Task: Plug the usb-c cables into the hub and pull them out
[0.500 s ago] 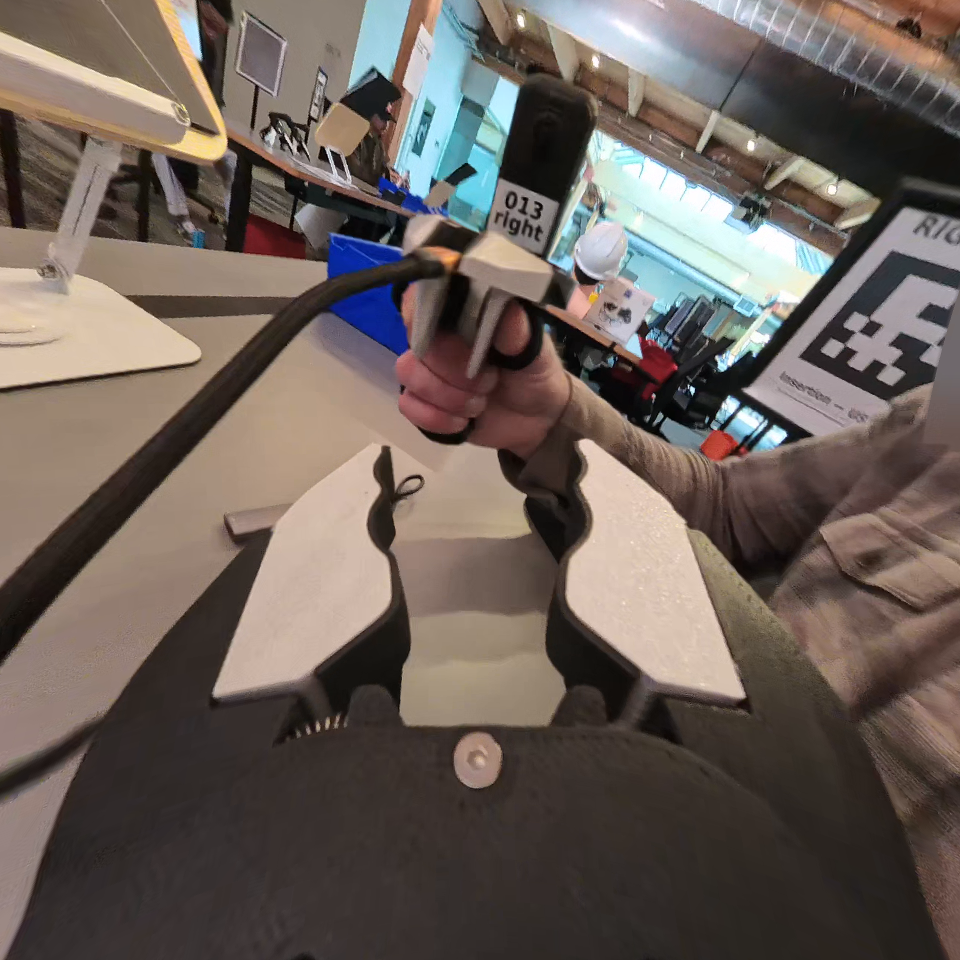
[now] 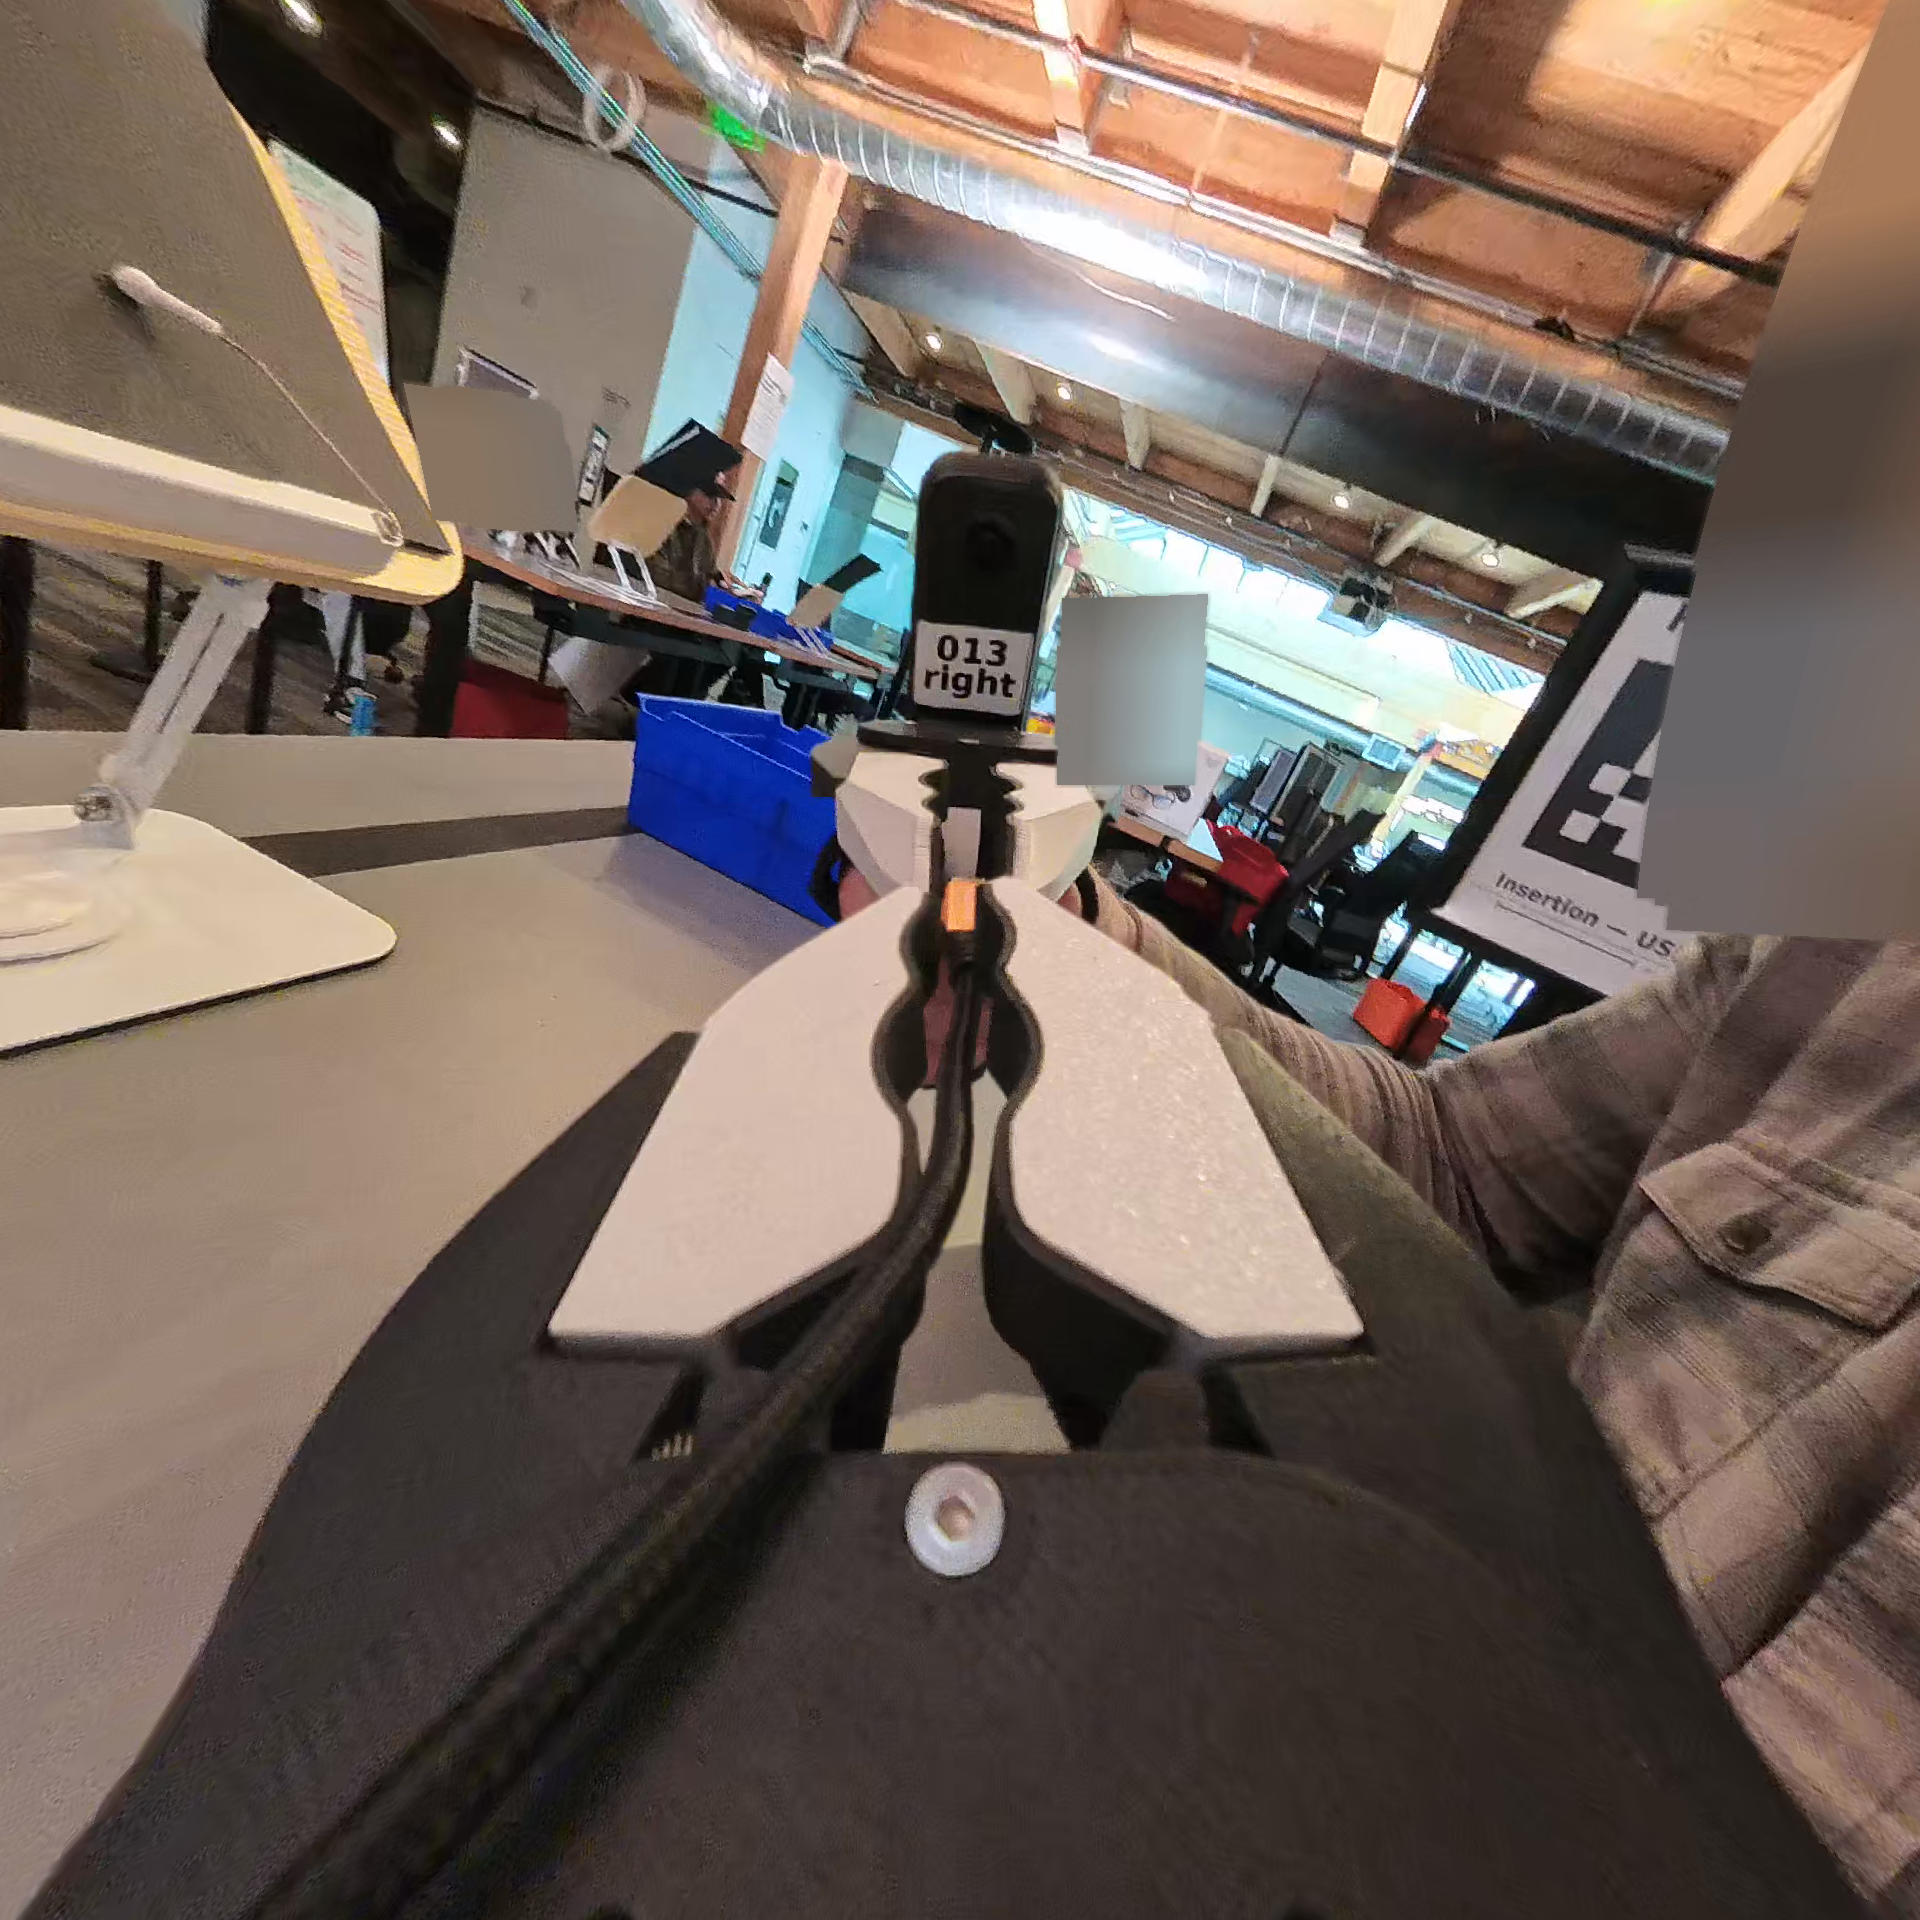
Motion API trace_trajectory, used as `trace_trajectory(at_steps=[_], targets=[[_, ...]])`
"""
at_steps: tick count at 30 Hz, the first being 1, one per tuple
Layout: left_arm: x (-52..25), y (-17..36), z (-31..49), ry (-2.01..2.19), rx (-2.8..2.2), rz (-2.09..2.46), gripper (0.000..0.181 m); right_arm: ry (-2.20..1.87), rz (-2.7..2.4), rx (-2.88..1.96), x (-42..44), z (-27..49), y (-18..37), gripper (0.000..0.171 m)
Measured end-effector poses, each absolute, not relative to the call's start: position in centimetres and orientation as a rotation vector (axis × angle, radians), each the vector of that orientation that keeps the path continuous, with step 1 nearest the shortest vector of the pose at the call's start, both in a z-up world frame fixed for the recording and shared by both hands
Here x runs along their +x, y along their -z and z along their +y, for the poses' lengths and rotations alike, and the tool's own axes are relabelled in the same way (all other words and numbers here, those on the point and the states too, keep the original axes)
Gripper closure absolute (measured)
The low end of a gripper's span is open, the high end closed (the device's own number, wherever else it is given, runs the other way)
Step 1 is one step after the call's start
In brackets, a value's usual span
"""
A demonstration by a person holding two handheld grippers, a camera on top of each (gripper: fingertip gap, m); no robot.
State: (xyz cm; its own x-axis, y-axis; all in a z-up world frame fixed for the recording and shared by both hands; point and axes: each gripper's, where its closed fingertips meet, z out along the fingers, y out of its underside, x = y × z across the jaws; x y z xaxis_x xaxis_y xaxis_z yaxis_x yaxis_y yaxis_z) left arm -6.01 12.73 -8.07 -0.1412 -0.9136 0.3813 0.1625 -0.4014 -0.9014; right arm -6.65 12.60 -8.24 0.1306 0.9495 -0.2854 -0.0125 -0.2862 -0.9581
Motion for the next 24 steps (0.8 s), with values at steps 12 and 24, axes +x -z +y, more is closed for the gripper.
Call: trace_trajectory(at_steps=[12,24], targets=[[-5.6,9.1,12.2,1.606,-1.323,1.035,0.170,-1.363,-0.948,-1.488,-6.3,12.5,8.5,0.162],[-5.5,9.7,12.1,1.636,-1.394,1.016,0.157,-1.299,-0.956,-1.500,-6.2,12.8,8.8,0.162]])
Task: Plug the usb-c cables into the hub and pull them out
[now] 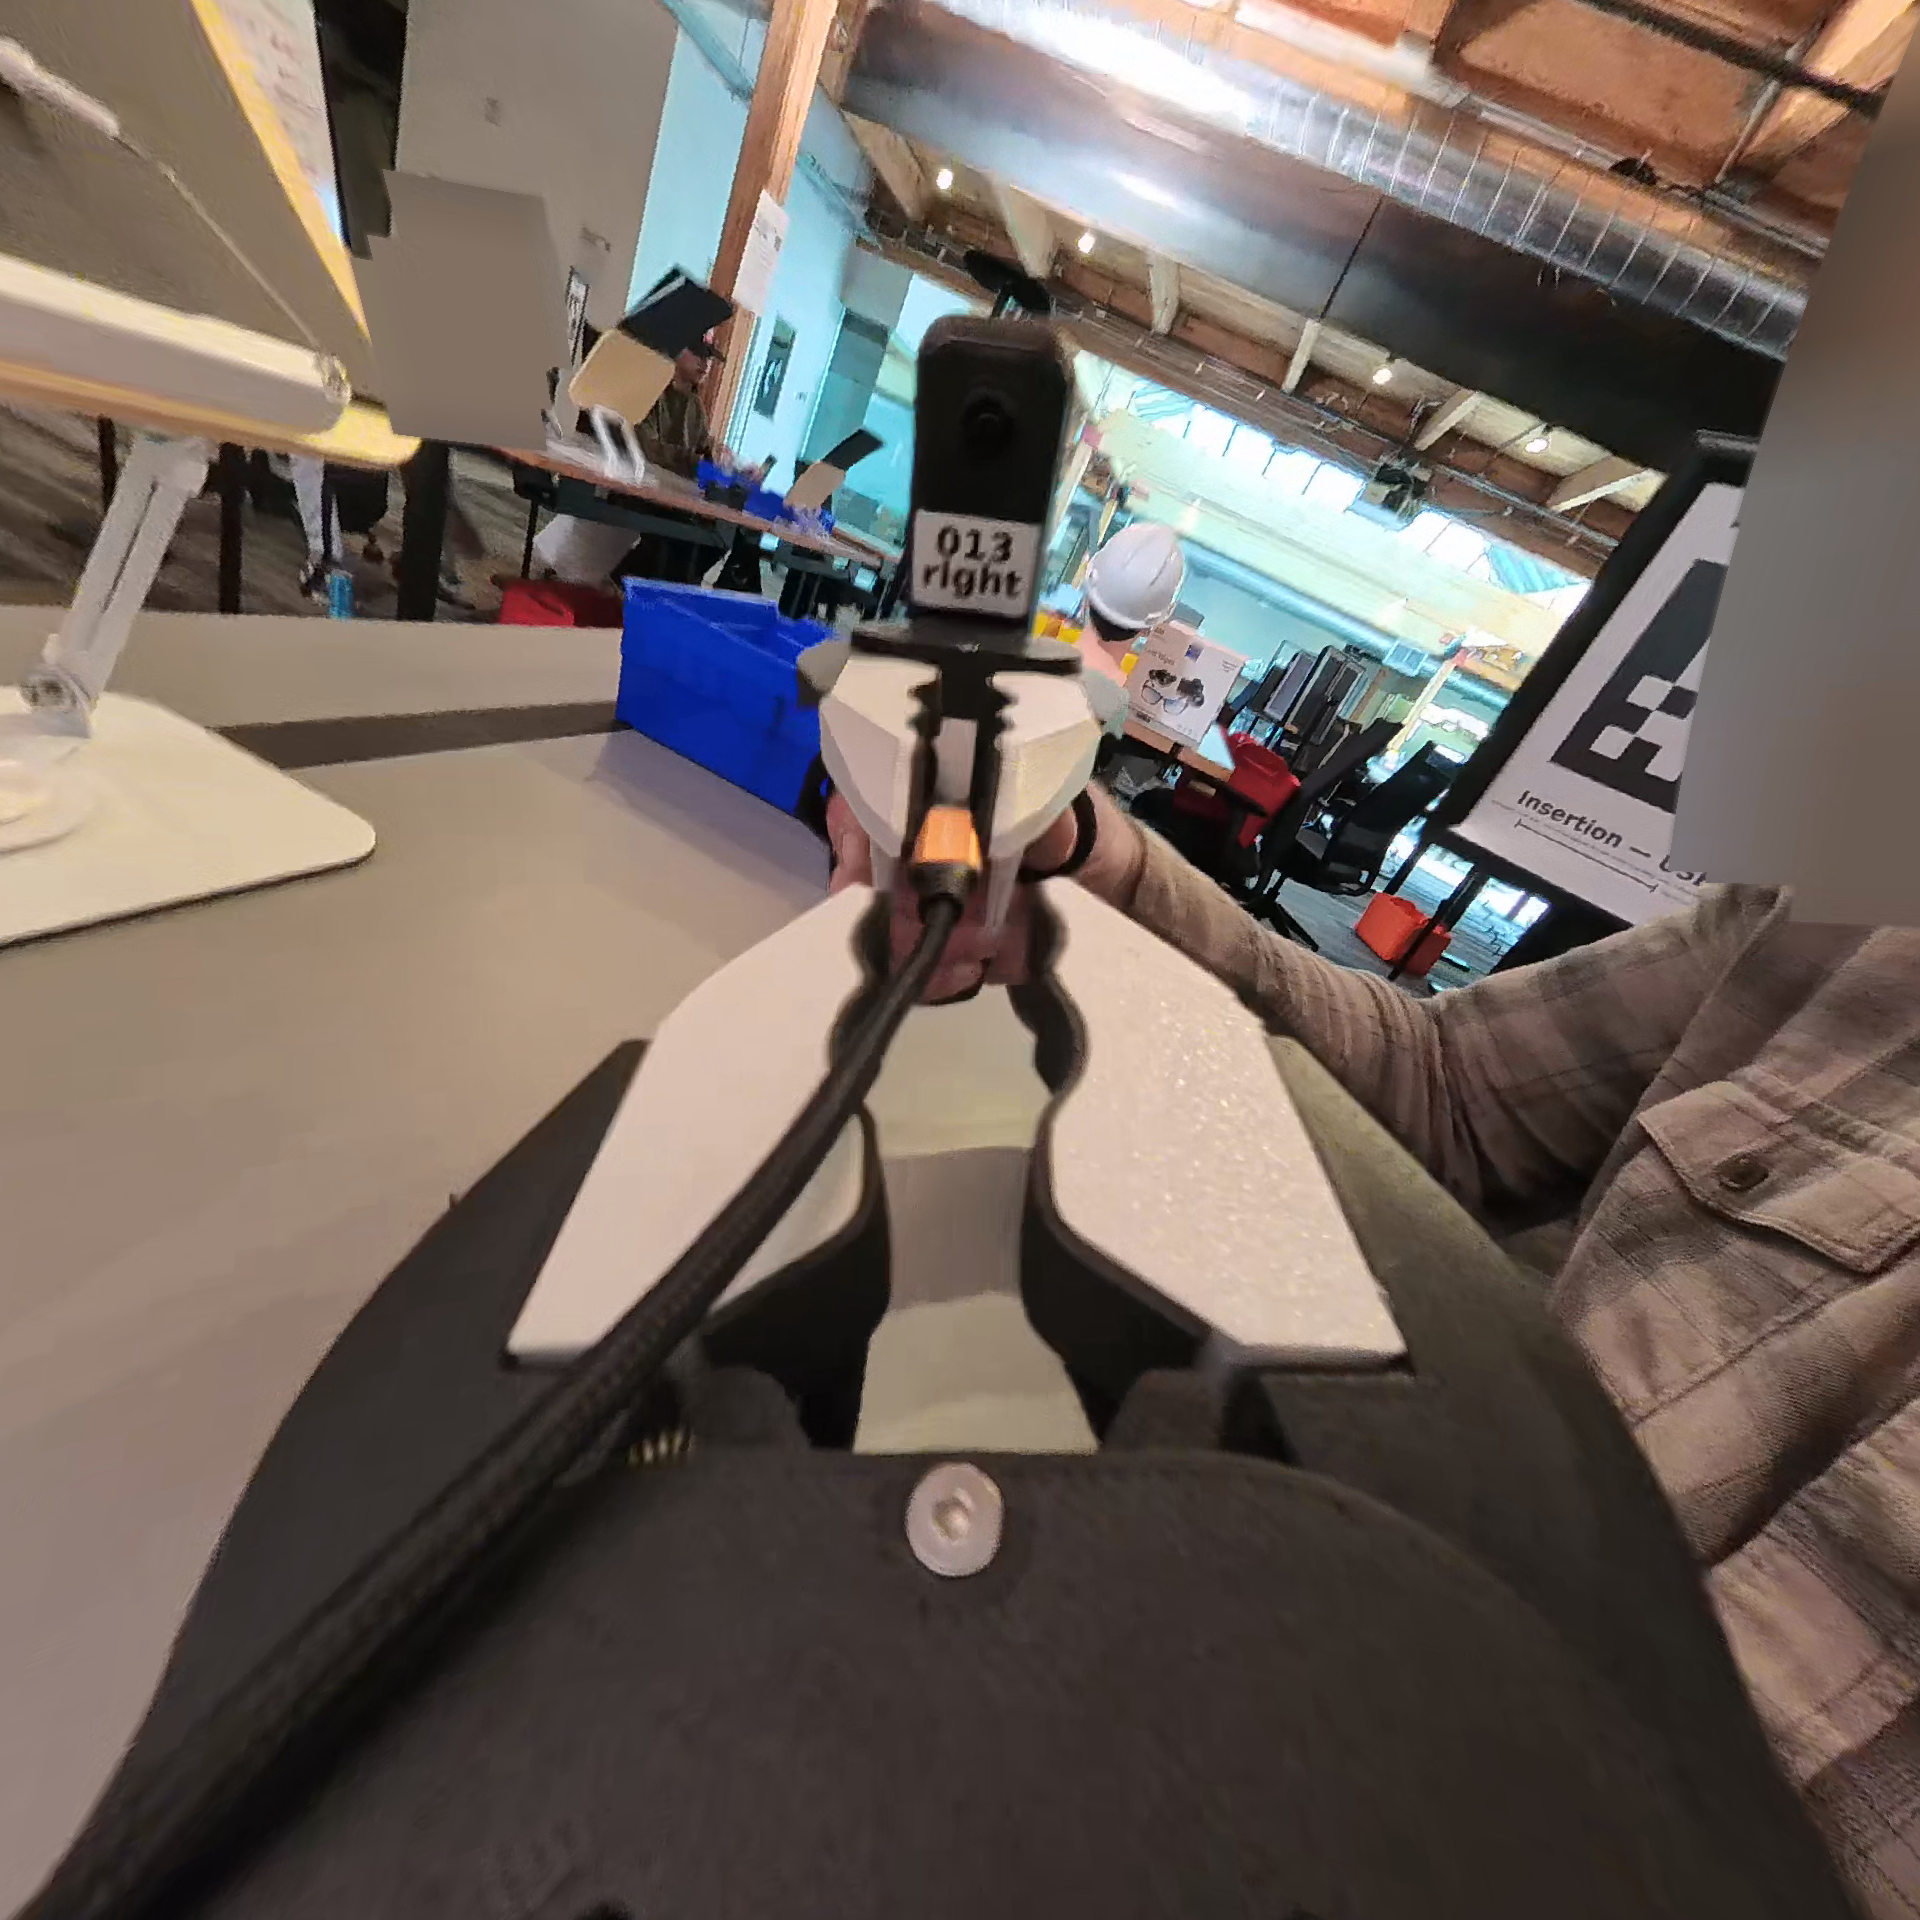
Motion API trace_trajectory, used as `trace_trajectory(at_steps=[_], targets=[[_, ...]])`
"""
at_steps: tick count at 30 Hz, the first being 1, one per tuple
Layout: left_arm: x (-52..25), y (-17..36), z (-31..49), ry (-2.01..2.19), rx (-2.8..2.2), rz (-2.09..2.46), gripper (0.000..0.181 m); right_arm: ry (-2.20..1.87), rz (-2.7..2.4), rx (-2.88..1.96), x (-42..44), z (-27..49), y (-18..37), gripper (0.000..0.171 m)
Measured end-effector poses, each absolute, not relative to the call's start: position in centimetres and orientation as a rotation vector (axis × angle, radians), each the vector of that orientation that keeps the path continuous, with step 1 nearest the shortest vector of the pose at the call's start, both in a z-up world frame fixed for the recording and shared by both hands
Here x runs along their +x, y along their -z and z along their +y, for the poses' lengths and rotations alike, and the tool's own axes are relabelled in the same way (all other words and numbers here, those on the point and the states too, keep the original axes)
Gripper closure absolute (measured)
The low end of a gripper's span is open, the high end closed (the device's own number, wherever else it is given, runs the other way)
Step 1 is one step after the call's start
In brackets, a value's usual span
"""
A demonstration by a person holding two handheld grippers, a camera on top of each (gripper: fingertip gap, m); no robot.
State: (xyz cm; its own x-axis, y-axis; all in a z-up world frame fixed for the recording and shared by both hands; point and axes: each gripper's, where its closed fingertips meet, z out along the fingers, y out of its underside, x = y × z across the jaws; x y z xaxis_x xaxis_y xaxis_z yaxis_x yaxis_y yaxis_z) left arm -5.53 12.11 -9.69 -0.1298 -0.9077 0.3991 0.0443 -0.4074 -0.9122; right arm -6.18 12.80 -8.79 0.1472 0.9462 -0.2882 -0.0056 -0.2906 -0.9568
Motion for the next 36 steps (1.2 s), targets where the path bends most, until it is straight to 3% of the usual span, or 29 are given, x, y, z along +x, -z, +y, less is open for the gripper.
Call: trace_trajectory(at_steps=[2,4,11,21,34,36], targets=[[-5.7,10.9,12.0,1.589,-1.512,1.043,0.139,-1.281,-0.939,-1.493,-6.0,13.0,8.4,0.162],[-6.4,12.2,11.0,1.530,-1.586,1.106,0.135,-1.253,-0.930,-1.491,-5.8,13.2,8.2,0.162],[-13.1,13.2,7.6,1.351,-1.702,1.235,0.141,-1.121,-1.010,-1.626,-6.7,13.4,8.8,0.162],[-24.6,17.0,15.1,0.796,-1.942,1.185,0.140,-0.873,-1.232,-1.873,-12.1,15.1,16.8,0.162],[-24.5,21.7,15.6,0.726,-1.992,1.239,0.143,-0.452,-1.365,-1.996,-10.7,15.1,24.2,0.161],[-24.8,21.8,15.6,0.716,-1.993,1.240,0.143,-0.409,-1.389,-2.022,-10.3,15.0,24.9,0.147]])
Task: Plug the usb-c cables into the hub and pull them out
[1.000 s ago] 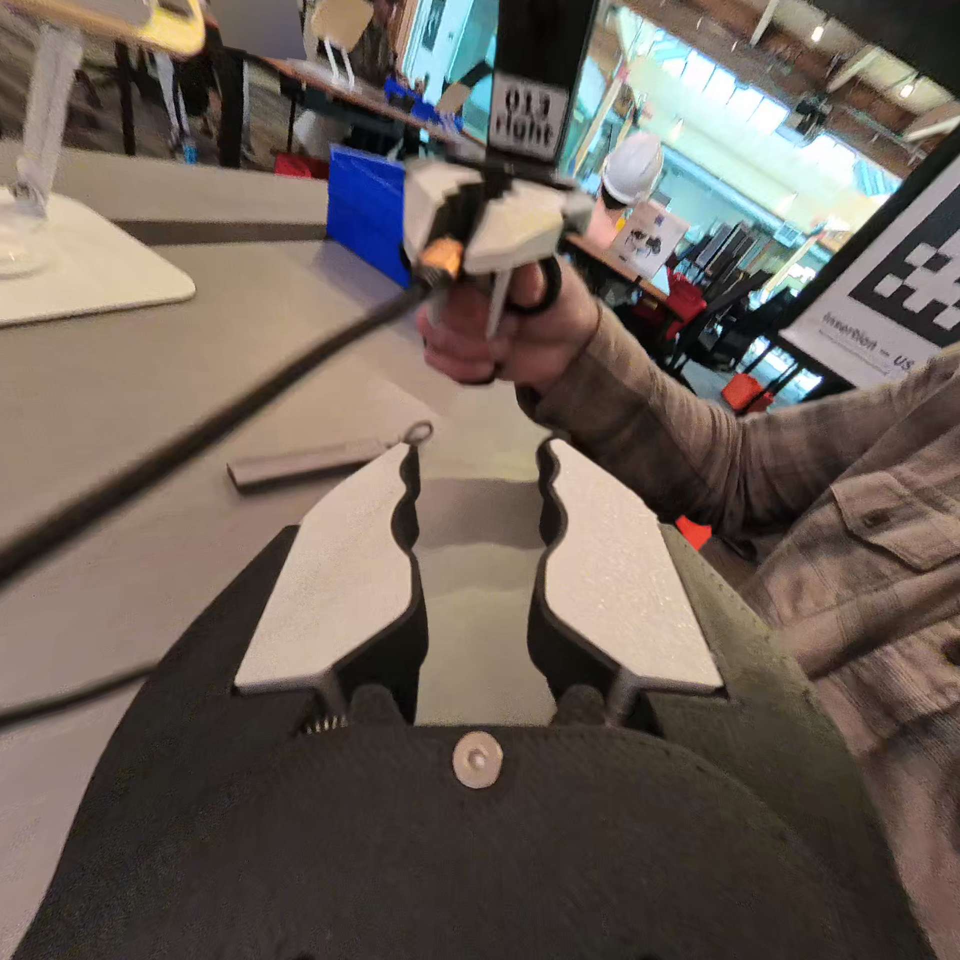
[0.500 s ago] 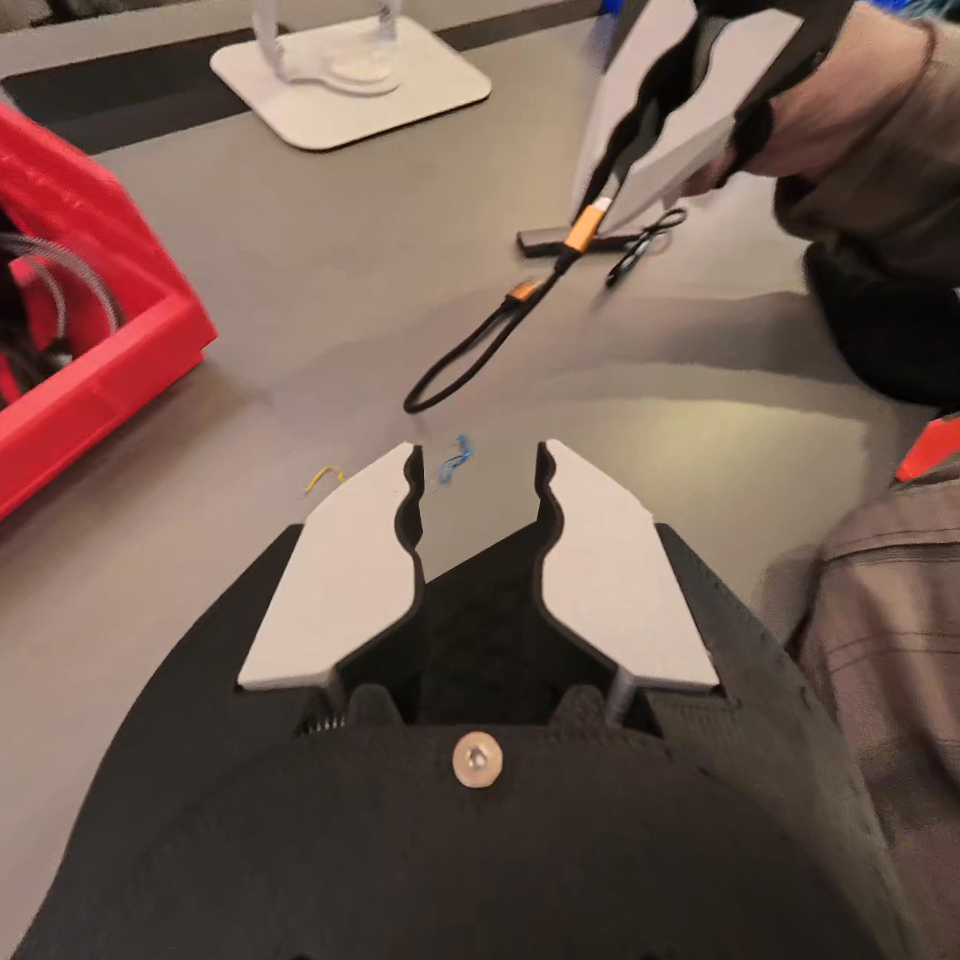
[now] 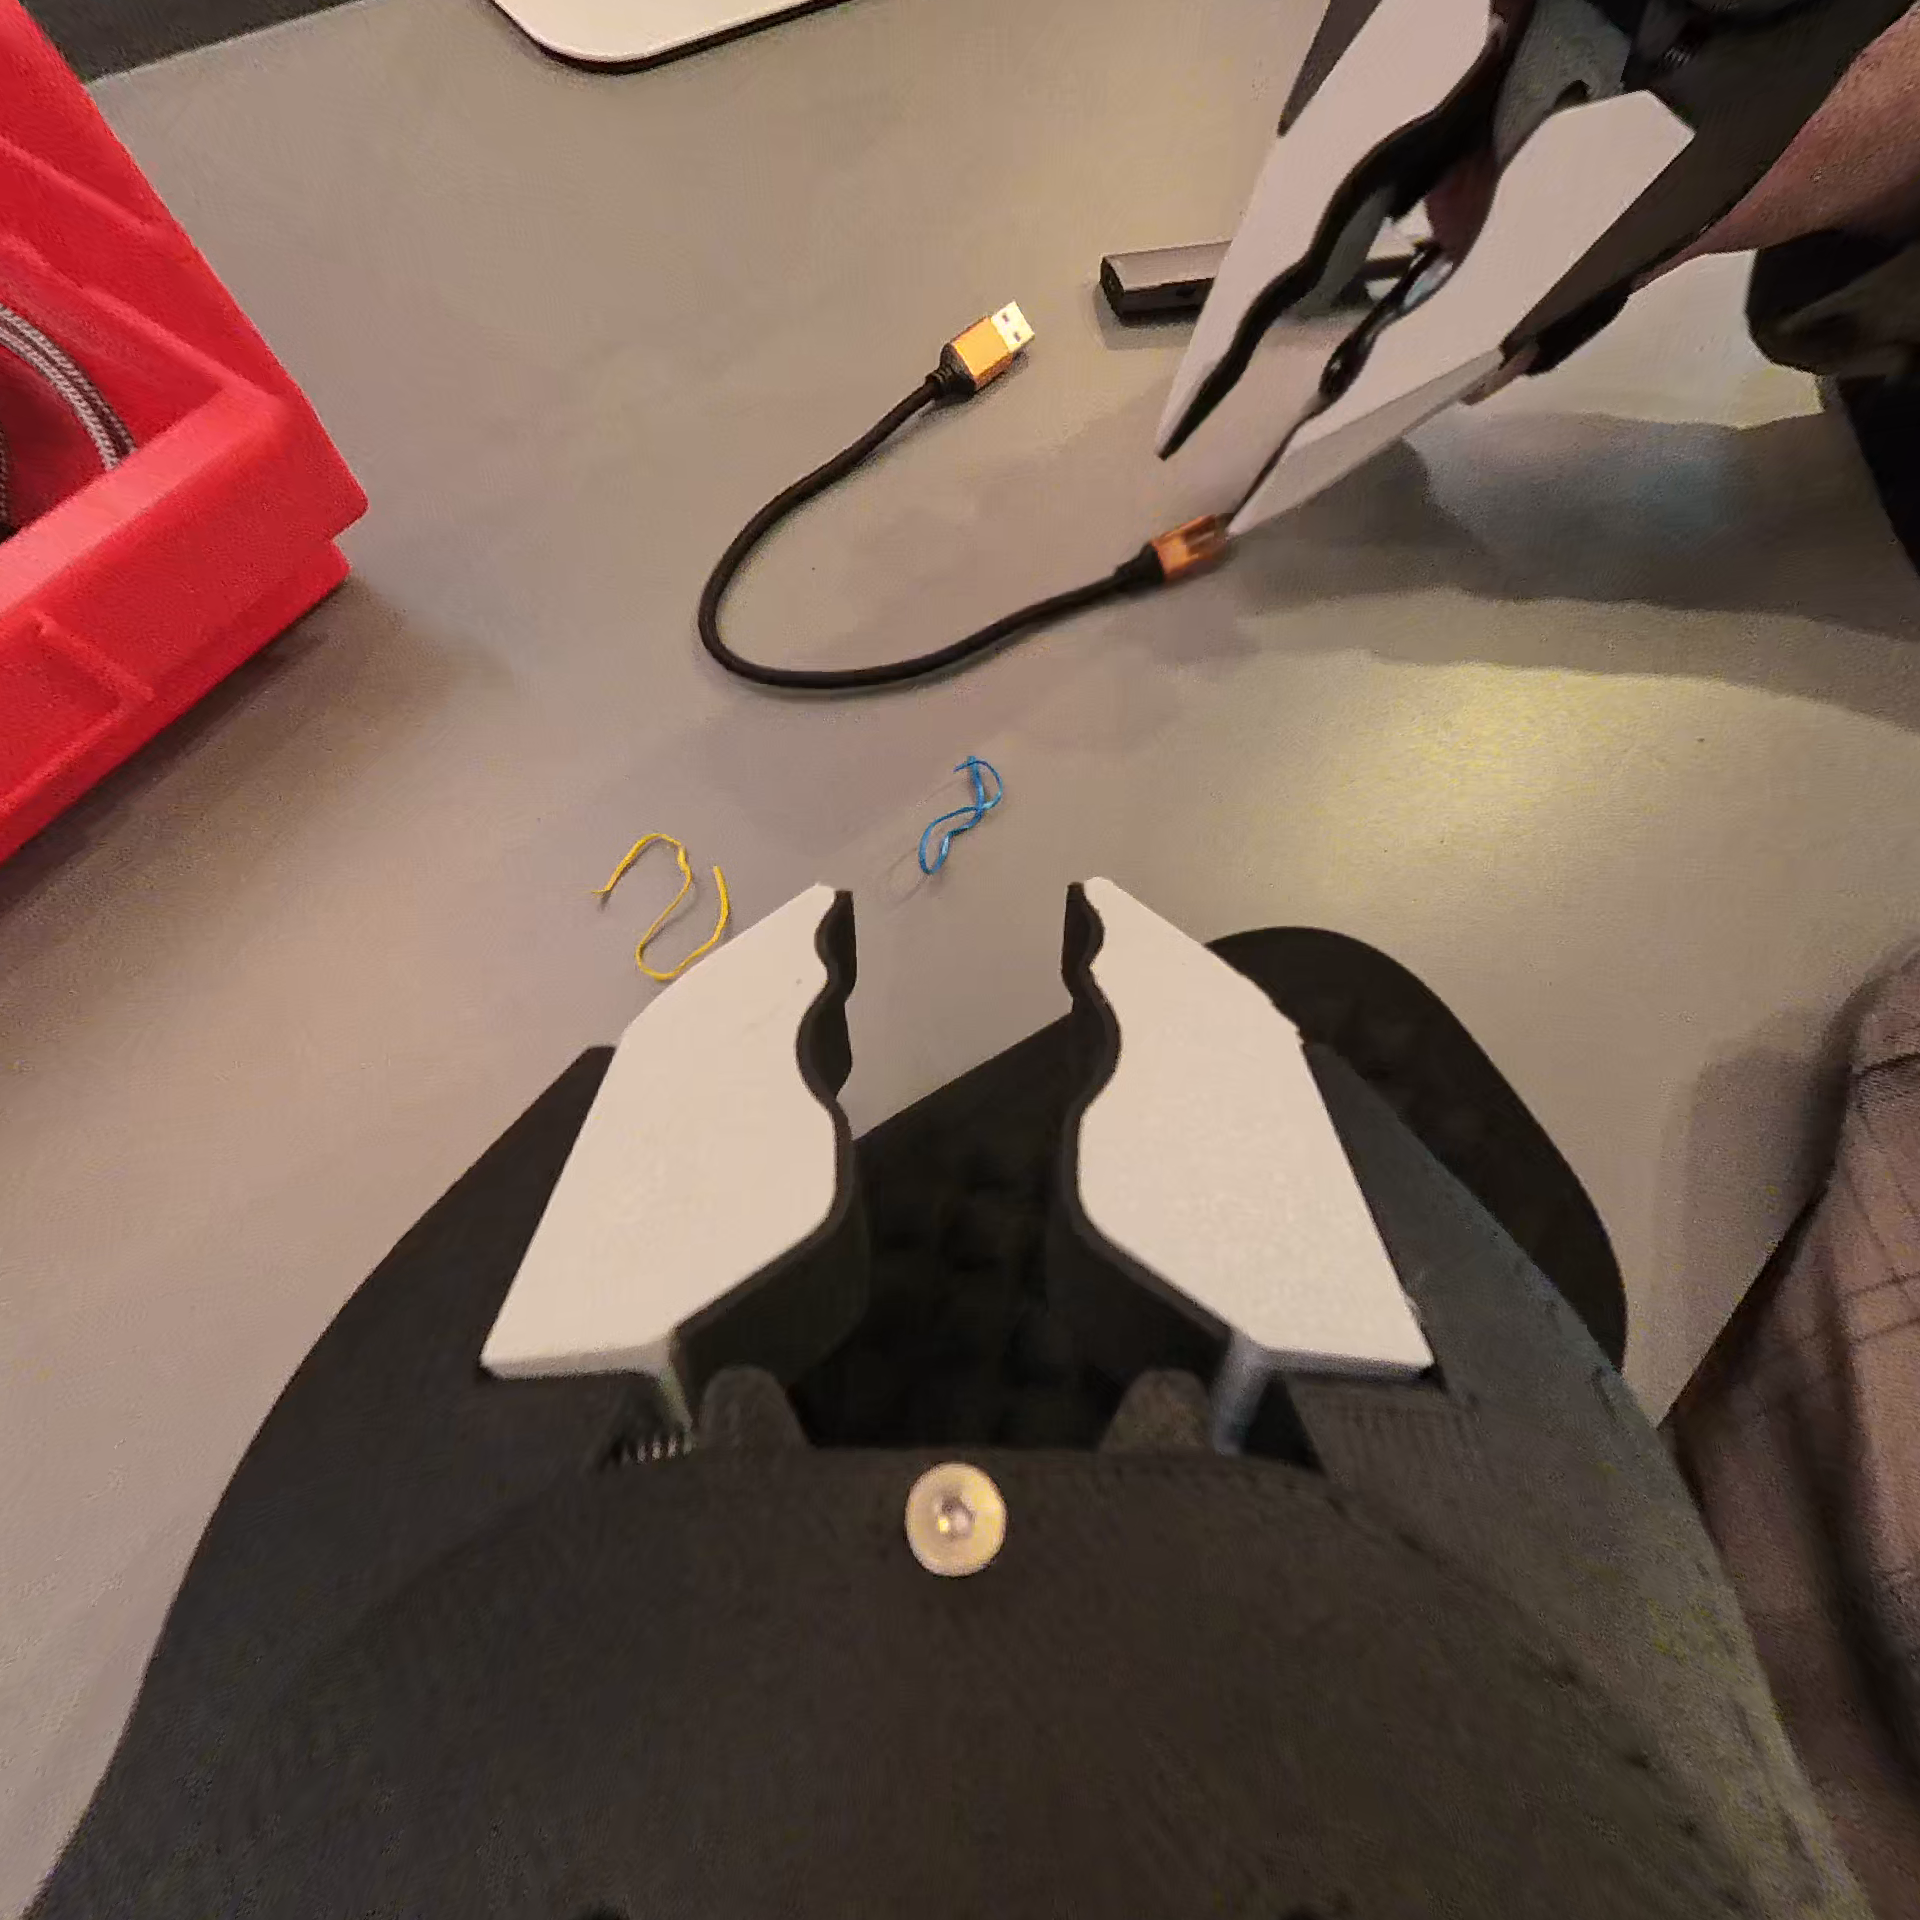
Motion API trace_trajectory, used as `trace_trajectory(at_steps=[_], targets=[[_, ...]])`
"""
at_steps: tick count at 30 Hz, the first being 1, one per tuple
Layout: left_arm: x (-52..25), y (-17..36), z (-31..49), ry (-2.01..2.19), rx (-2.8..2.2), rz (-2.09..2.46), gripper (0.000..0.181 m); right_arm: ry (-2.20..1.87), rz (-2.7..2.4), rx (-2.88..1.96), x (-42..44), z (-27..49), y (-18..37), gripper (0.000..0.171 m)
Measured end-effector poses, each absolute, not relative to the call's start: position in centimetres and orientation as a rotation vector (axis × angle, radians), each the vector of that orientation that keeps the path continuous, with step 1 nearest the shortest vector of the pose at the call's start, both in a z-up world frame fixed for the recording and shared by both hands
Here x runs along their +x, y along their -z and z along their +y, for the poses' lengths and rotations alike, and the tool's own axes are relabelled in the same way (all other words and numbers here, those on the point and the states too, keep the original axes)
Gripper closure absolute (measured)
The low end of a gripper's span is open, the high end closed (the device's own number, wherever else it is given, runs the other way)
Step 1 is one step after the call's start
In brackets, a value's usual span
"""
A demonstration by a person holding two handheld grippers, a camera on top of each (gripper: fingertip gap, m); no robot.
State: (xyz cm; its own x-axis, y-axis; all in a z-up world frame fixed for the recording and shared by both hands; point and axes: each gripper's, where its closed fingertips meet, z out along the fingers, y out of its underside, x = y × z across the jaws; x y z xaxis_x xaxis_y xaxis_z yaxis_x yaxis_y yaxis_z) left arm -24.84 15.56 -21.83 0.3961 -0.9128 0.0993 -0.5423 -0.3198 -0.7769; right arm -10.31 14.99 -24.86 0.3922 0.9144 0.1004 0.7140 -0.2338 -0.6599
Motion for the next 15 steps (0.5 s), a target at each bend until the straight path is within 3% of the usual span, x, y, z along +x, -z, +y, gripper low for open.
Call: trace_trajectory(at_steps=[1,2,4,7,15], targets=[[-25.0,21.8,15.6,0.706,-1.987,1.238,0.144,-0.381,-1.393,-2.031,-10.0,15.1,25.0,0.131],[-25.2,21.8,15.6,0.700,-1.987,1.243,0.146,-0.378,-1.400,-2.037,-9.9,15.0,24.9,0.128],[-25.5,22.0,15.5,0.676,-1.989,1.262,0.147,-0.356,-1.412,-2.002,-10.0,14.9,23.8,0.132],[-25.7,22.4,15.5,0.661,-1.995,1.280,0.147,-0.450,-1.435,-1.893,-13.1,14.2,21.2,0.154],[-25.5,22.2,14.8,0.666,-1.964,1.295,0.148,-0.575,-1.590,-1.898,-22.4,16.5,23.6,0.166]])
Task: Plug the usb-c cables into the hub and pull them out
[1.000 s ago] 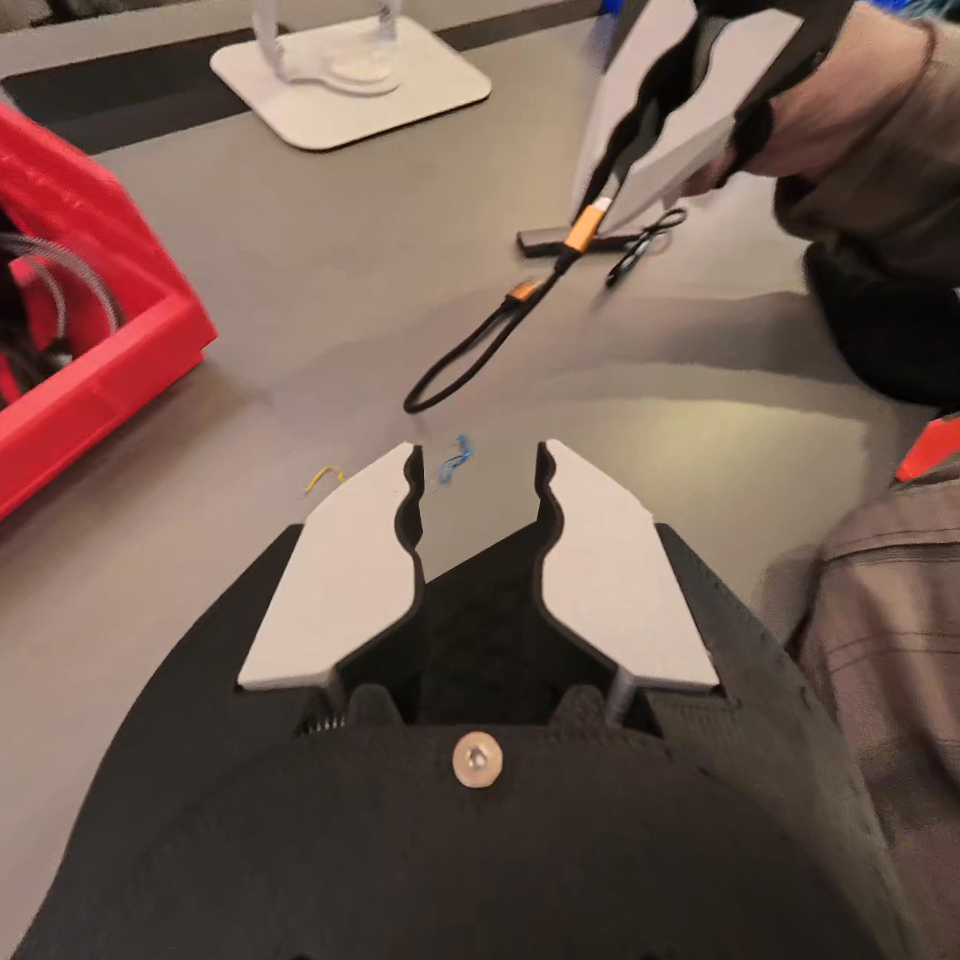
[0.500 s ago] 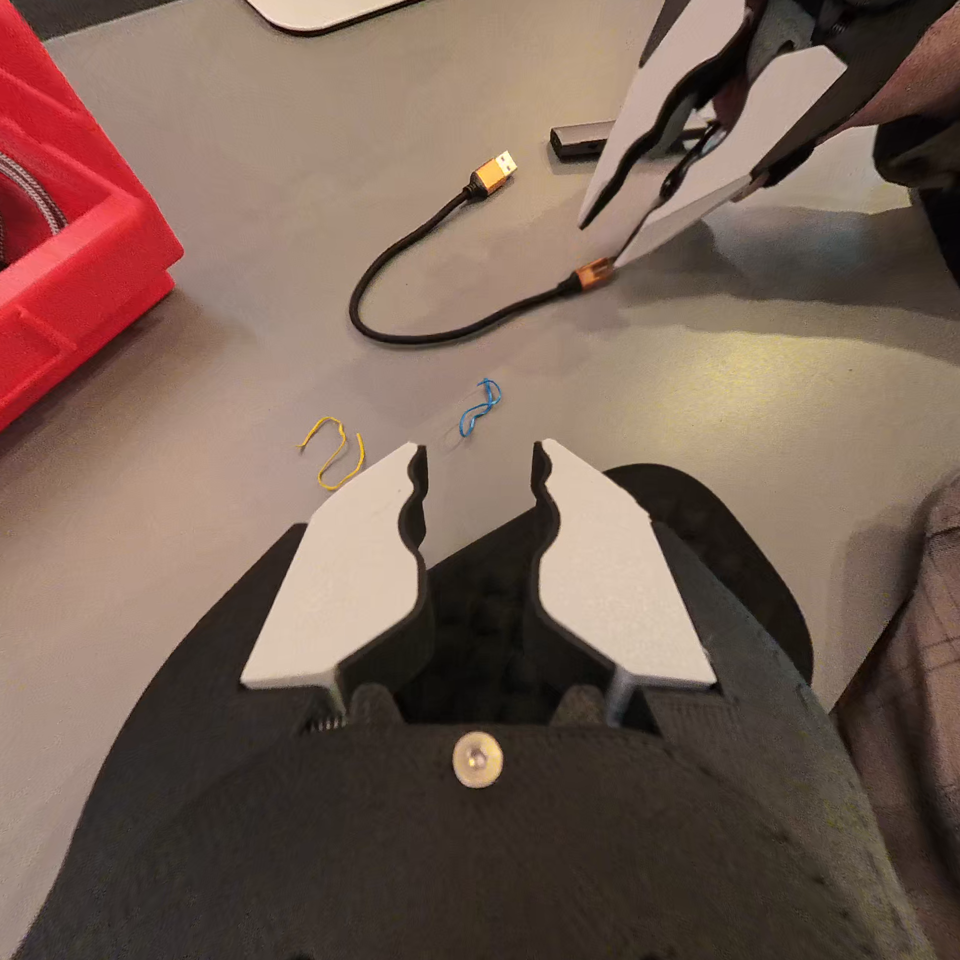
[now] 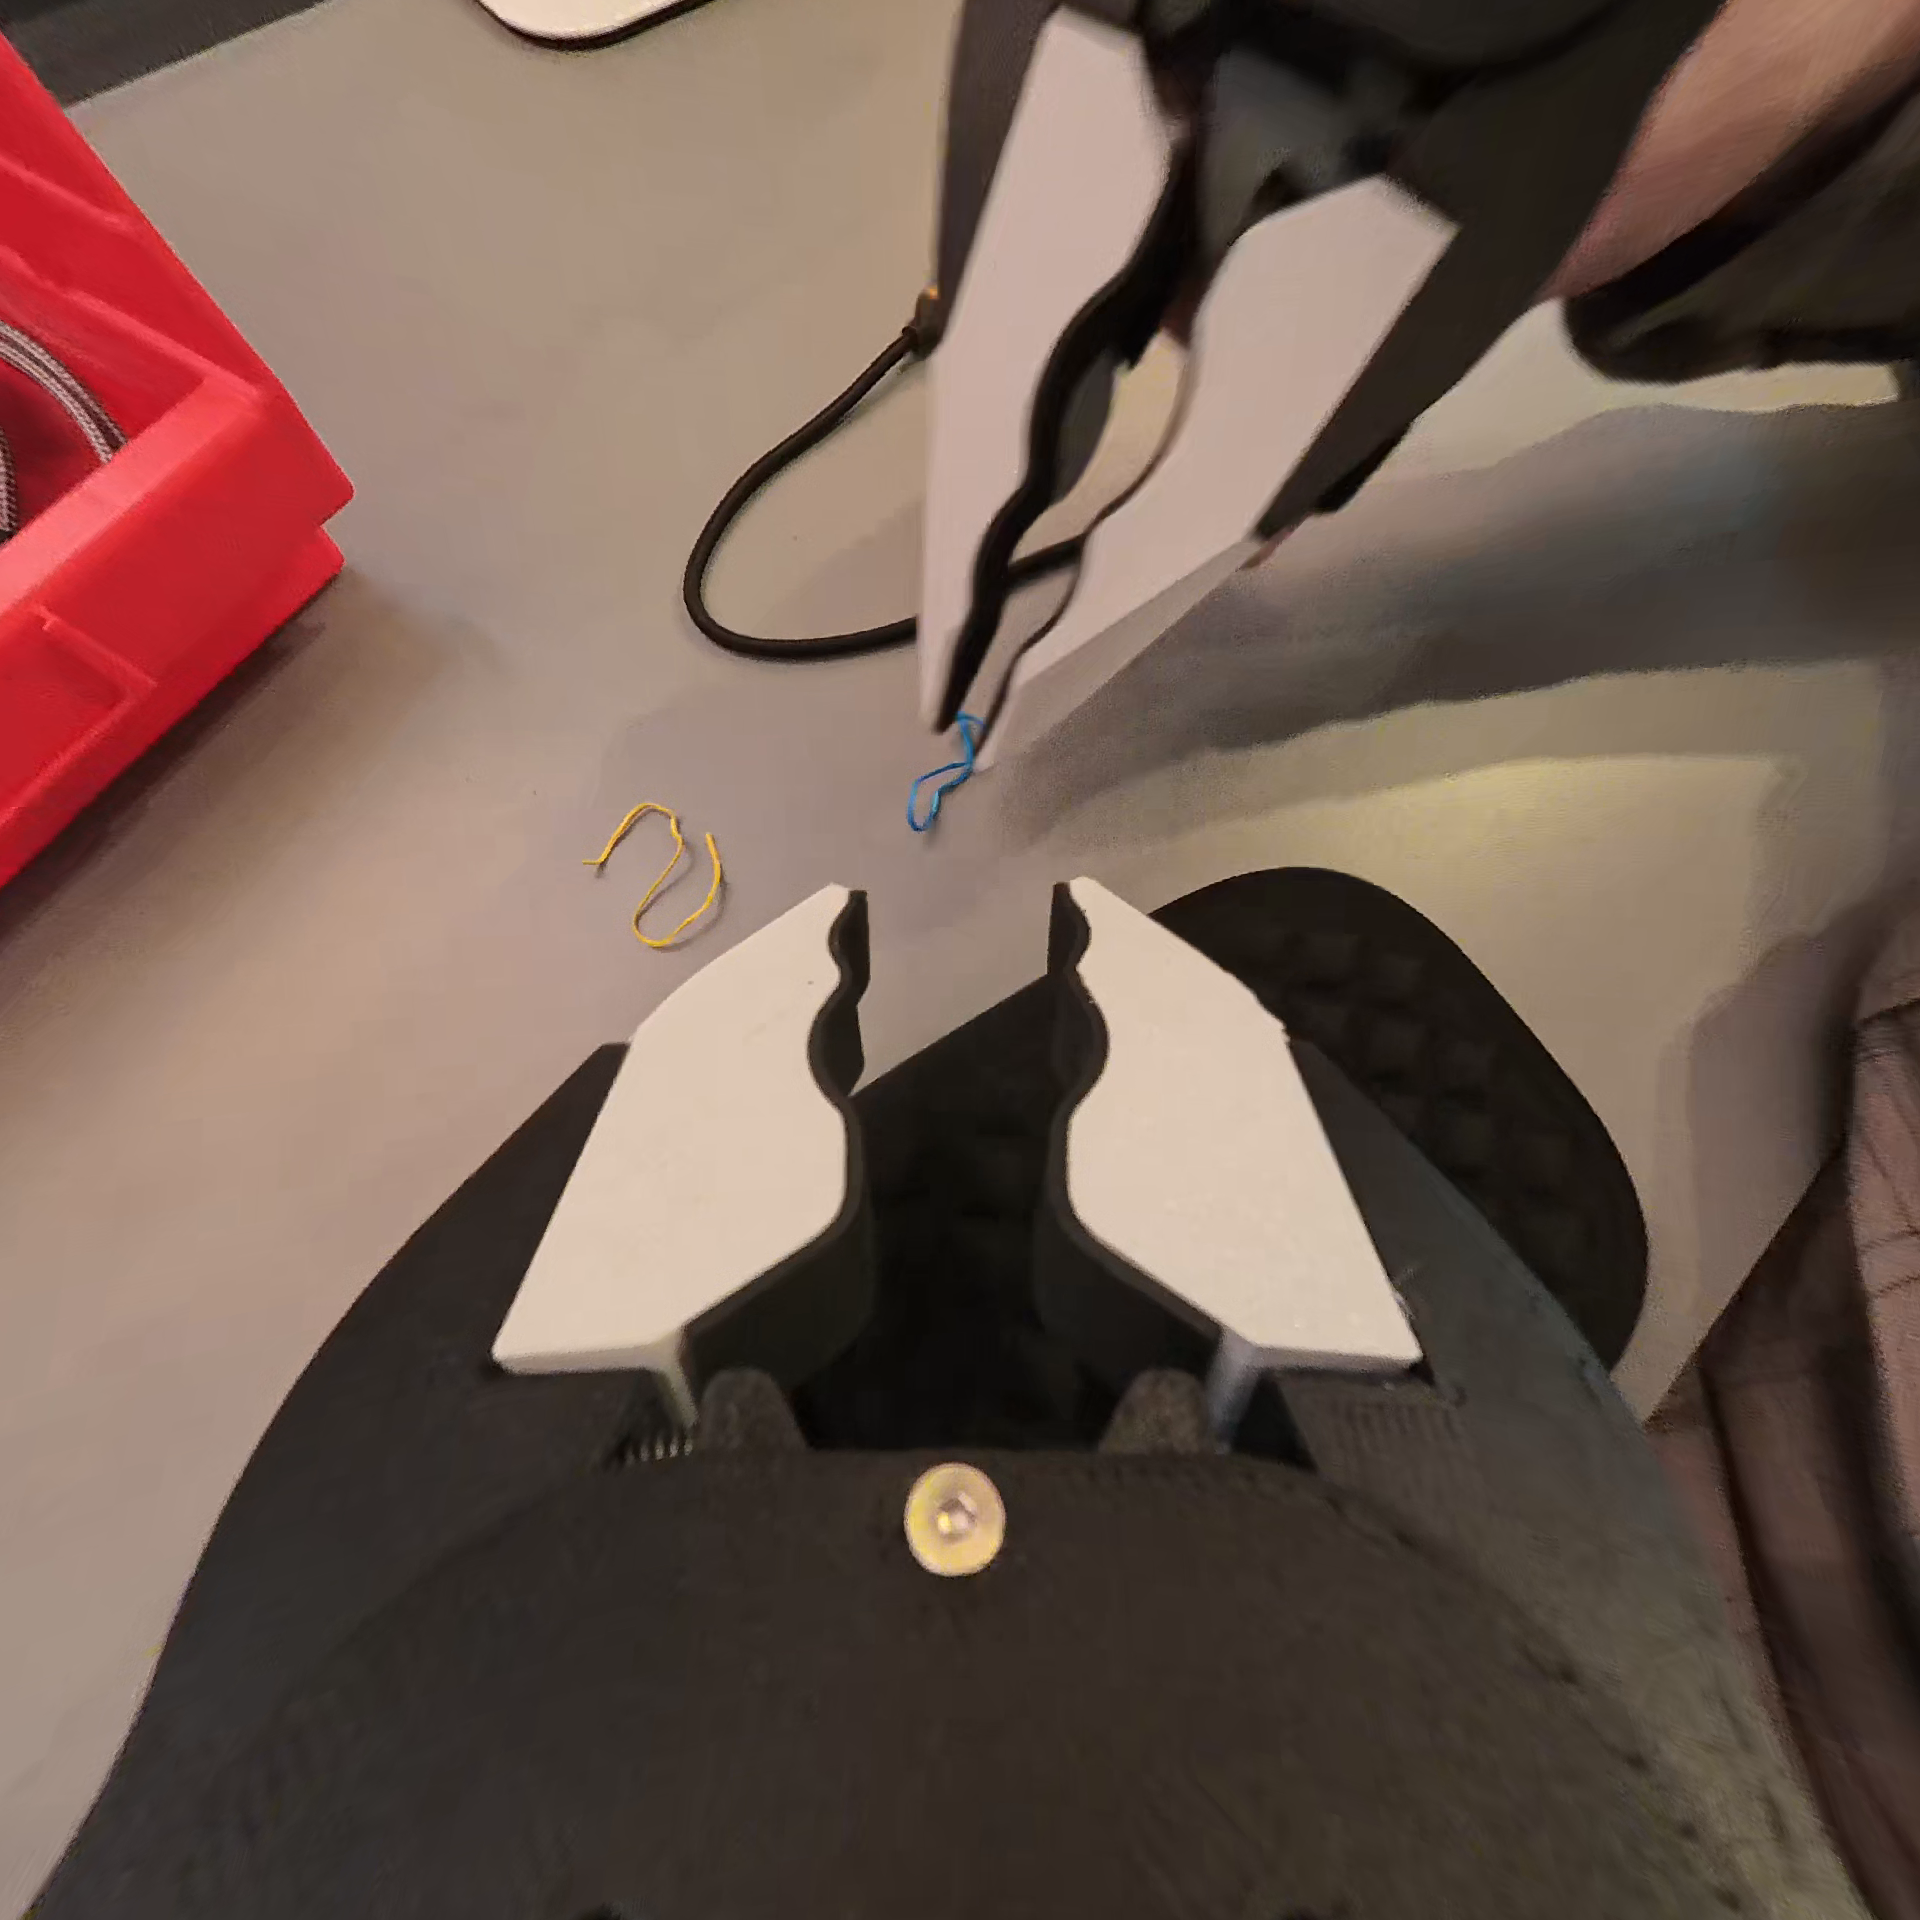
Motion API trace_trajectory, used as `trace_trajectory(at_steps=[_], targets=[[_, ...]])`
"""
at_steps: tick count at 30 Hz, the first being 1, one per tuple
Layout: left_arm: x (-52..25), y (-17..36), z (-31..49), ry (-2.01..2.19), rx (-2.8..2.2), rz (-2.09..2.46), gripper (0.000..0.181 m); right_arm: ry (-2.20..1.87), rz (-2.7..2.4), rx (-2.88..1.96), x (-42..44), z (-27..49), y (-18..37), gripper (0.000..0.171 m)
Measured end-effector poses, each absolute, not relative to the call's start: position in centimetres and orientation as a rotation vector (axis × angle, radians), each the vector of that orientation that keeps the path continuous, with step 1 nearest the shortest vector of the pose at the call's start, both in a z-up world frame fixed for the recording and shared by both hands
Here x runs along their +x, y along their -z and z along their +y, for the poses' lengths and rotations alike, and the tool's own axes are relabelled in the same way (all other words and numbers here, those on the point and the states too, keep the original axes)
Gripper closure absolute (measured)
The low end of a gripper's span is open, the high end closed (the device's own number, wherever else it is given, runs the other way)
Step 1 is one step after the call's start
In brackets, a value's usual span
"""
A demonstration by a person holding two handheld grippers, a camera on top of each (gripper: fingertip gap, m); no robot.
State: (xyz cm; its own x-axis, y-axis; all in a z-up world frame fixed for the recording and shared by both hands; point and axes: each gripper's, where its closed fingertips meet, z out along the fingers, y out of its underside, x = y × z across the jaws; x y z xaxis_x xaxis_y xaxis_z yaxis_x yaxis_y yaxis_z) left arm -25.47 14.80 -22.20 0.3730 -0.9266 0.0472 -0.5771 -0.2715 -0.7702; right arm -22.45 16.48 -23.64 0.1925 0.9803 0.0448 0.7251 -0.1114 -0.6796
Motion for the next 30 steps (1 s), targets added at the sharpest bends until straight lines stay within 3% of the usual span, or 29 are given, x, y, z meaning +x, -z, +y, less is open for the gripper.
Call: trace_trajectory(at_steps=[6,16,21,30], targets=[[-25.5,22.3,14.5,0.686,-1.950,1.314,0.148,-0.527,-1.682,-1.982,-22.9,17.1,26.5,0.167],[-25.5,22.4,14.4,0.697,-1.937,1.331,0.148,-0.625,-1.649,-2.007,-21.8,17.1,26.1,0.165],[-25.5,22.4,14.3,0.707,-1.932,1.339,0.148,-0.596,-1.750,-1.852,-20.8,16.6,24.7,0.154],[-25.5,22.6,14.1,0.703,-1.930,1.358,0.148,-0.392,-2.063,-1.641,-20.5,16.0,26.2,0.165]])
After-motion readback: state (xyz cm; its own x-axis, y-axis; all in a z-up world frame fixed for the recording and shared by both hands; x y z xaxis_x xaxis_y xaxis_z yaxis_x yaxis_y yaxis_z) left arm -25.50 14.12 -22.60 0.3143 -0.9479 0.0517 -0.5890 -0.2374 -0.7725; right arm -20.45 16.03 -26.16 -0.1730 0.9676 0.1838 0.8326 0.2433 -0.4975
